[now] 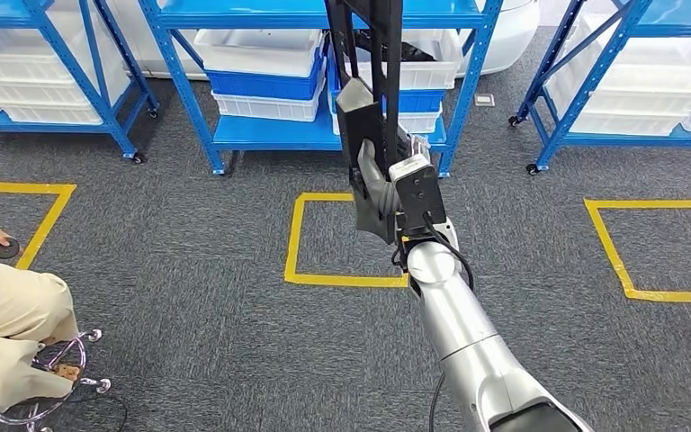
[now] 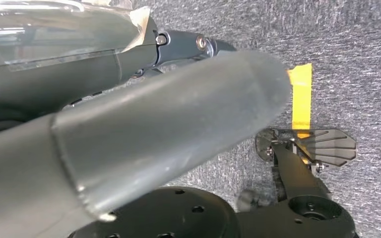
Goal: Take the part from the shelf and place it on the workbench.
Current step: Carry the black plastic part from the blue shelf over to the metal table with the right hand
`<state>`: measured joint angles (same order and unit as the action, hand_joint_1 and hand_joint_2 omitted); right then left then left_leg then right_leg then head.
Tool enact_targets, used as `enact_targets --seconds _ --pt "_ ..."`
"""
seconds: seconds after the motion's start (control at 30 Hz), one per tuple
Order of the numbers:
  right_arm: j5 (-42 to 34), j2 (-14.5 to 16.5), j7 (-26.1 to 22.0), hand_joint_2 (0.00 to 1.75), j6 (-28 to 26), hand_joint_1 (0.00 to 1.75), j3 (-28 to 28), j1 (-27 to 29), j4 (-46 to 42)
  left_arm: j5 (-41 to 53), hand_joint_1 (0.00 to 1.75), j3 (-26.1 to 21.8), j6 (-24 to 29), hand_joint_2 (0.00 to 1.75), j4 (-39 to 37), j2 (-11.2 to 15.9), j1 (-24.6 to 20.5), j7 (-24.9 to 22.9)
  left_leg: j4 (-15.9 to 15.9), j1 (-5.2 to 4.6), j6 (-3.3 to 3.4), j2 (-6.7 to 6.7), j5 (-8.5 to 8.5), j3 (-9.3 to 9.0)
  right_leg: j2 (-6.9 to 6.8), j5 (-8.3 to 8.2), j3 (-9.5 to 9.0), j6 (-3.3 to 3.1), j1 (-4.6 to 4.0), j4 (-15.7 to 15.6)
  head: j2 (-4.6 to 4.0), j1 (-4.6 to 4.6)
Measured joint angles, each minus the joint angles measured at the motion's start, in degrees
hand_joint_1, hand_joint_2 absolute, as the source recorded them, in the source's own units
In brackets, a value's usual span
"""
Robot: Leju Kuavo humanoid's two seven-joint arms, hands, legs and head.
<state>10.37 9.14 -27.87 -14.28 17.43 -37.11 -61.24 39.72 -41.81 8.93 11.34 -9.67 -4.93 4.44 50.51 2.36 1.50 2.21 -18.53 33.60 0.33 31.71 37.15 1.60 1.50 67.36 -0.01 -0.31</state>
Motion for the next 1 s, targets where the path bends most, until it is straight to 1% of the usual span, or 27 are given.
enact_targets --seconds 0.03,0.07,0.1,0.13,0.17,0.2,0.23,0.3,0.33,0.37,0.4,0.47,0.5,0.53,0.57,0.6,0.63,0.7,0.73,0.77,0.8,0.83,0.87,0.9,0.93,0.97,1.0 --pt "-0.19 -0.18 0.00 1.75 0.04 1.75 -0.16 0.15 0.09 0.04 0.00 -0.02 -0.01 0.00 0.00 -0.01 0.00 0.01 0.13 0.19 -0.25 0.32 0.02 0.19 -0.04 0.44 1.13 0.51 0.43 2.12 0.00 0.03" --pt "-0.36 -0.38 -0.01 1.75 0.05 1.75 -0.28 0.31 0.16 0.11 0.00 -0.03 -0.05 0.00 0.00 -0.02 0.01 0.02 0.43 0.48 -0.62 0.66 -0.03 0.46 -0.19 0.01 1.26 1.32 0.91 2.14 0.00 0.04" --pt "-0.49 -0.54 -0.02 1.75 0.04 1.75 -0.34 0.41 0.21 0.22 0.00 -0.04 -0.12 0.00 0.00 -0.03 0.02 0.03 1.01 0.92 -1.17 1.07 -0.19 0.86 -0.51 -1.19 0.29 2.34 1.43 -0.05 0.00 0.04" --pt "-0.61 -0.64 -0.04 1.75 0.04 1.75 -0.37 0.43 0.22 0.36 0.00 -0.05 -0.19 0.00 0.01 -0.02 0.02 0.05 2.11 1.31 -1.98 1.49 -0.56 1.42 -1.52 -2.58 -1.40 3.48 1.95 -3.62 0.00 0.08" --pt "-0.72 -0.66 -0.08 1.75 0.03 1.75 -0.36 0.44 0.20 0.47 0.00 -0.07 -0.26 0.00 0.08 0.14 0.03 0.09 3.38 1.58 -2.88 1.95 -1.08 2.12 -2.63 -3.73 -2.60 4.26 2.16 -6.32 0.00 0.28" --pt "-0.79 -0.68 -0.15 1.75 0.03 1.75 -0.36 0.49 0.13 0.62 0.00 -0.08 -0.31 0.00 0.14 0.22 0.06 0.13 4.73 1.72 -3.76 2.39 -1.69 2.70 -3.40 -4.39 -3.24 4.19 2.29 -7.87 0.00 0.38" --pt "-0.89 -0.67 -0.21 1.75 0.03 1.75 -0.37 0.60 0.06 0.72 0.00 -0.10 -0.32 0.00 0.19 0.30 0.08 0.18 5.75 1.71 -4.46 2.84 -2.19 3.05 -3.86 -4.52 -3.15 3.58 2.25 -8.05 0.00 0.43" --pt "-1.05 -0.74 -0.31 1.75 0.00 1.75 -0.43 0.88 -0.14 0.92 0.00 -0.11 -0.35 0.00 0.23 0.26 0.15 0.23 6.28 1.84 -5.13 3.77 -2.41 3.05 -2.73 -4.49 -2.08 1.52 1.91 -6.65 0.00 0.24" --pt "-1.13 -0.79 -0.28 1.75 -0.05 1.75 -0.47 1.02 -0.28 0.98 0.00 -0.11 -0.37 0.00 0.22 0.17 0.13 0.25 6.34 2.12 -5.32 3.94 -2.60 3.02 -2.06 -4.67 -1.76 0.86 1.83 -6.47 0.00 0.02" --pt "-1.18 -0.86 -0.22 1.75 -0.11 1.75 -0.52 1.12 -0.53 1.04 0.00 -0.11 -0.39 0.00 0.21 0.13 0.11 0.26 7.13 2.36 -5.33 3.42 -3.57 3.30 -1.35 -4.94 -1.50 0.33 1.70 -6.41 0.01 -0.13" --pt "-1.20 -0.89 -0.13 1.75 -0.21 1.75 -0.58 1.20 -0.81 1.11 0.00 -0.12 -0.40 0.00 0.20 0.08 0.10 0.26 9.16 2.41 -5.18 2.37 -5.40 4.04 -0.70 -5.25 -1.26 -0.18 1.56 -6.43 0.01 -0.32" --pt "-1.23 -0.90 0.03 1.75 -0.37 1.75 -0.67 1.38 -1.34 1.17 0.00 -0.13 -0.40 0.00 0.18 0.07 0.13 0.21 16.67 1.83 -4.40 -0.45 -10.62 6.81 0.50 -5.73 -0.86 -0.93 1.13 -6.50 0.00 -0.69" --pt "-1.24 -0.93 0.12 1.75 -0.43 1.75 -0.69 1.54 -1.54 1.20 0.00 -0.13 -0.37 0.00 0.18 0.06 0.16 0.14 20.74 1.32 -3.92 -1.27 -12.69 8.32 1.09 -5.93 -0.65 -1.25 0.77 -6.50 -0.01 -0.84" --pt "-1.25 -1.01 0.21 1.75 -0.46 1.75 -0.71 1.77 -1.72 1.20 0.00 -0.14 -0.33 0.00 0.17 0.07 0.18 0.03 23.48 0.83 -3.34 -1.67 -13.82 9.23 1.78 -6.09 -0.44 -1.49 0.32 -6.49 -0.01 -0.91" --pt "-1.26 -1.10 0.31 1.75 -0.48 1.75 -0.71 2.01 -1.91 1.22 0.00 -0.14 -0.29 0.00 0.17 0.07 0.18 -0.09 24.26 0.32 -2.57 -1.91 -13.98 9.23 2.49 -6.26 -0.24 -1.73 -0.17 -6.49 0.00 -0.91" --pt "-1.31 -1.19 0.41 1.75 -0.50 1.75 -0.72 2.18 -2.10 1.23 0.00 -0.14 -0.27 0.00 0.17 0.07 0.18 -0.21 22.73 -0.23 -1.58 -2.22 -13.19 8.06 3.24 -6.45 -0.06 -1.93 -0.64 -6.50 0.00 -0.90" --pt "-1.34 -1.23 0.46 1.75 -0.51 1.75 -0.72 2.26 -2.30 1.26 0.00 -0.15 -0.26 0.00 0.17 0.07 0.17 -0.28 19.47 -0.84 -0.36 -3.01 -11.89 5.95 4.00 -6.64 0.07 -2.09 -1.01 -6.51 0.00 -0.91" --pt "-1.44 -1.25 0.54 1.75 -0.55 1.75 -0.78 2.23 -2.72 1.32 0.00 -0.16 -0.17 0.00 0.25 0.32 0.14 -0.38 13.11 -1.92 2.05 -5.68 -10.17 2.04 5.17 -7.05 0.18 -2.11 -1.20 -6.62 0.01 -0.54" --pt "-1.48 -1.23 0.57 1.75 -0.57 1.75 -0.82 2.19 -2.89 1.37 0.00 -0.17 -0.09 0.00 0.30 0.43 0.12 -0.41 11.30 -2.40 2.84 -6.63 -9.82 0.95 5.62 -7.26 0.24 -1.95 -1.03 -6.69 0.01 -0.51" --pt "-1.53 -1.21 0.62 1.75 -0.60 1.75 -0.86 2.17 -3.03 1.43 0.00 -0.17 0.00 0.00 0.35 0.53 0.08 -0.45 10.63 -2.81 3.28 -6.93 -9.80 0.58 6.10 -7.48 0.31 -1.67 -0.79 -6.85 0.01 -0.43" --pt "-1.58 -1.23 0.69 1.75 -0.63 1.75 -0.88 2.14 -3.12 1.53 0.00 -0.17 0.05 0.00 0.35 0.42 0.05 -0.48 10.12 -3.19 3.50 -6.46 -9.45 0.36 6.70 -7.75 0.37 -1.29 -0.69 -7.10 0.01 -0.54" --pt "-1.62 -1.26 0.74 1.75 -0.70 1.75 -0.90 2.17 -3.26 1.60 0.00 -0.18 0.11 0.00 0.38 0.44 0.02 -0.51 9.31 -3.06 3.36 -5.62 -8.97 0.02 6.81 -7.98 0.51 -0.98 -0.67 -7.19 0.01 -0.68" --pt "-1.67 -1.35 0.79 1.75 -0.82 1.75 -0.92 2.12 -3.41 1.68 0.00 -0.19 0.13 0.00 0.39 0.39 0.01 -0.55 8.35 -2.90 3.19 -4.82 -8.40 -0.34 6.12 -7.88 0.83 -0.78 -0.85 -7.02 0.01 -0.62" --pt "-1.72 -1.45 0.86 1.75 -0.95 1.75 -0.95 1.96 -3.53 1.74 0.00 -0.20 0.14 0.00 0.39 0.35 0.05 -0.57 7.40 -2.65 3.01 -3.96 -7.77 -0.63 4.81 -7.18 1.49 -0.74 -1.09 -5.99 0.01 -0.47" --pt "-1.77 -1.53 0.92 1.75 -1.11 1.75 -0.96 1.76 -3.64 1.77 0.00 -0.21 0.14 0.00 0.39 0.30 0.12 -0.58 6.64 -2.39 2.74 -3.05 -7.23 -0.81 3.15 -5.91 2.56 -0.84 -1.27 -3.82 0.01 -0.27" --pt "-1.80 -1.58 0.98 1.75 -1.24 1.75 -0.97 1.57 -3.70 1.79 0.00 -0.25 0.13 0.00 0.39 0.29 0.17 -0.57 6.40 -2.40 2.66 -2.28 -7.03 -0.76 1.74 -4.24 3.95 -0.89 -1.23 -0.78 0.01 -0.09" --pt "-1.82 -1.63 1.04 1.75 -1.33 1.75 -0.97 1.48 -3.72 1.79 0.00 -0.32 0.11 0.00 0.39 0.28 0.21 -0.55 6.36 -2.34 2.59 -1.40 -6.90 -0.58 1.00 -2.60 5.36 -0.81 -1.07 2.76 0.00 0.07"
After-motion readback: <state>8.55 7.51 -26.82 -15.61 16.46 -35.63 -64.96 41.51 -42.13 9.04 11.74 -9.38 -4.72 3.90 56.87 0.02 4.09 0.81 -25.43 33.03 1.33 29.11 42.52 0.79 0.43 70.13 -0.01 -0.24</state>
